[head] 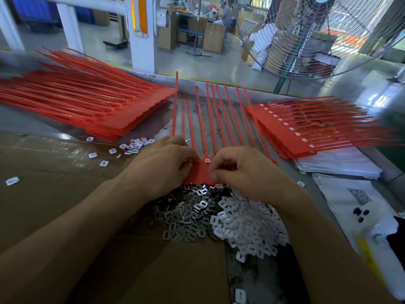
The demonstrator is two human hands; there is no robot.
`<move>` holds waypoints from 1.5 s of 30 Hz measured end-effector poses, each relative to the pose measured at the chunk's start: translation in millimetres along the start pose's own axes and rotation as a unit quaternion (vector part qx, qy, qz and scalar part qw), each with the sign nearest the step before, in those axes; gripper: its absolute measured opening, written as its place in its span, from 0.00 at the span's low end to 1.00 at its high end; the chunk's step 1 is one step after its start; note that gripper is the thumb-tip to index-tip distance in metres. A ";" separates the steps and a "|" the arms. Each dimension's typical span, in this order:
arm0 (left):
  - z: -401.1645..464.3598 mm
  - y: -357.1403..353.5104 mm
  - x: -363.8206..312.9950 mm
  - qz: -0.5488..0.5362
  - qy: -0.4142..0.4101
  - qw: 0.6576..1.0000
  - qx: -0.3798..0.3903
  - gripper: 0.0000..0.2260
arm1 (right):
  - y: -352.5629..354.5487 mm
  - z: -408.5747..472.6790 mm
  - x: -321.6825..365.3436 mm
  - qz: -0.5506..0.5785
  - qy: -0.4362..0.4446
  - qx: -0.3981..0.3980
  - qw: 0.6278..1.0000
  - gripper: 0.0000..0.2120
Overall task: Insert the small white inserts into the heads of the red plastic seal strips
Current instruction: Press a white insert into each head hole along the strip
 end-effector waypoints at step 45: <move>1.0 -10.7 -2.0 0.057 -0.024 0.997 0.035 0.21 | -2.3 19.3 -36.9 -0.019 -0.178 -0.134 0.975 0.03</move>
Point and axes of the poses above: each hand's wrist, its own z-axis towards the middle knuckle, its own y-axis out of the back of the hand, x = y × z, the point moved 7 cm from there along z, towards the middle knuckle, and after that the axes turned 13 degrees about -z, right-handed, at the moved point
